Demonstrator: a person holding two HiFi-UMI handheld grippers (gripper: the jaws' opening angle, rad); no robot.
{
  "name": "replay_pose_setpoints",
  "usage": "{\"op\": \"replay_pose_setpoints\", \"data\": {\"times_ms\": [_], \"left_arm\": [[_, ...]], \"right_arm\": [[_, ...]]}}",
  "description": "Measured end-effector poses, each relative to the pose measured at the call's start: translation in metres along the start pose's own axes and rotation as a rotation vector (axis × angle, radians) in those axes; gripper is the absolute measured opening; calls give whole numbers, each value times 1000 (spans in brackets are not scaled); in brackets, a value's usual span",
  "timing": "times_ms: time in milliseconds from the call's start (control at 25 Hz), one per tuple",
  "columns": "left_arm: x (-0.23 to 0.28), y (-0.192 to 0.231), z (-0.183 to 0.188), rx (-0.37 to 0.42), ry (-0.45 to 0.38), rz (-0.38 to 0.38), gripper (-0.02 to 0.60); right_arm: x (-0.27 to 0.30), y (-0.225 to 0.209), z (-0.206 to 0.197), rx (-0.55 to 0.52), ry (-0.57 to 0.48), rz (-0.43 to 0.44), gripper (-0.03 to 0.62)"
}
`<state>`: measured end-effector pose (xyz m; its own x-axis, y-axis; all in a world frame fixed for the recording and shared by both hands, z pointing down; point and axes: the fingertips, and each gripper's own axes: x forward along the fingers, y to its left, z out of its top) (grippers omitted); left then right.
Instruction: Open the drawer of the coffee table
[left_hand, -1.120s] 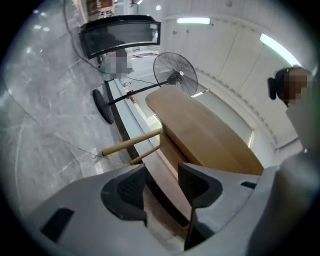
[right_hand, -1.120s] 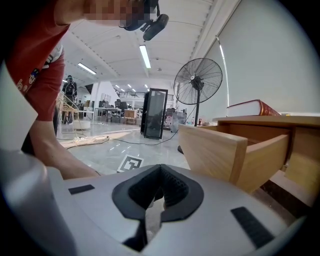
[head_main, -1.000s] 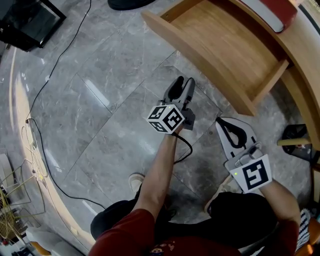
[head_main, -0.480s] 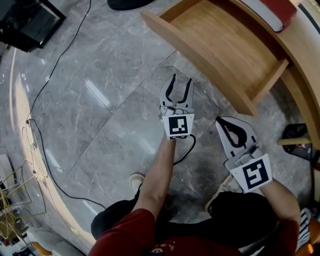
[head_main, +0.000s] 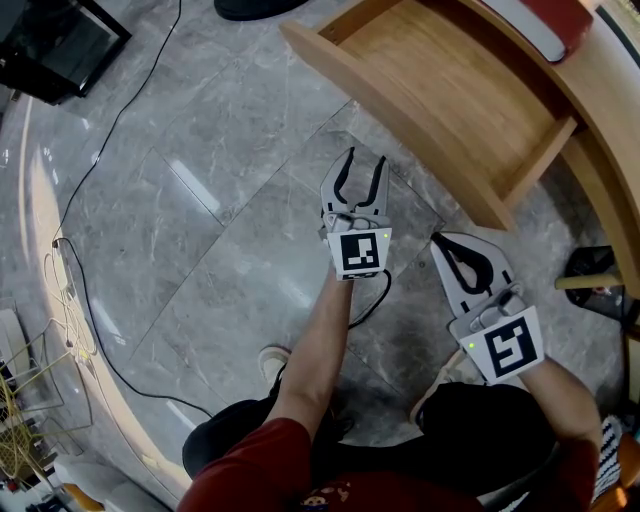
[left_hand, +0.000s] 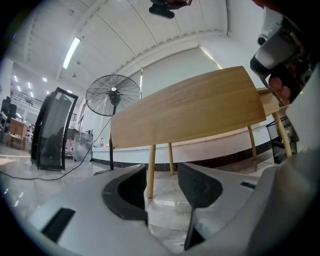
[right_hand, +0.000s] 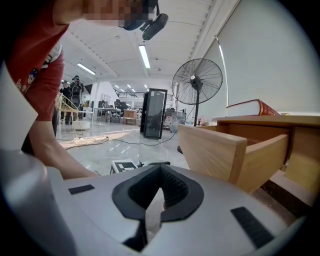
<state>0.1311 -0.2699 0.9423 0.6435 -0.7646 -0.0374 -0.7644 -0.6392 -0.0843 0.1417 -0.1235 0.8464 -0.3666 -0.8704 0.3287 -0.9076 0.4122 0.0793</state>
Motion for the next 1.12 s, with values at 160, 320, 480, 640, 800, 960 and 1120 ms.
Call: {"op": "replay_pose_setpoints", "data": {"times_ms": [160,320,480,640,800,960,1120], "left_arm": [[0,-1,0,-5,1,-2,200],[-1,-2,-1,-22,3,-5,135],[-2,-1,0,-30,3,-6,39],[-1,-2,2,-43,8,-12,6],[0,1,13,-62,30,-8,6],[-11,2,33,98,100,-66,6],[-38,13,72,136,206,-85,6]], "right_arm": [[1,1,0,-1,1,2,-5],[1,0,0,-1,-3,3,-5],[1,0,1,-2,-6,2,-5],[2,-2,5,5,-13,-2,-5],[6,-8,12,14,-26,-16,-5],[12,-11,48,62,-87,-67,-5],[7,-22,97,100,-140,-168,-5]]}}
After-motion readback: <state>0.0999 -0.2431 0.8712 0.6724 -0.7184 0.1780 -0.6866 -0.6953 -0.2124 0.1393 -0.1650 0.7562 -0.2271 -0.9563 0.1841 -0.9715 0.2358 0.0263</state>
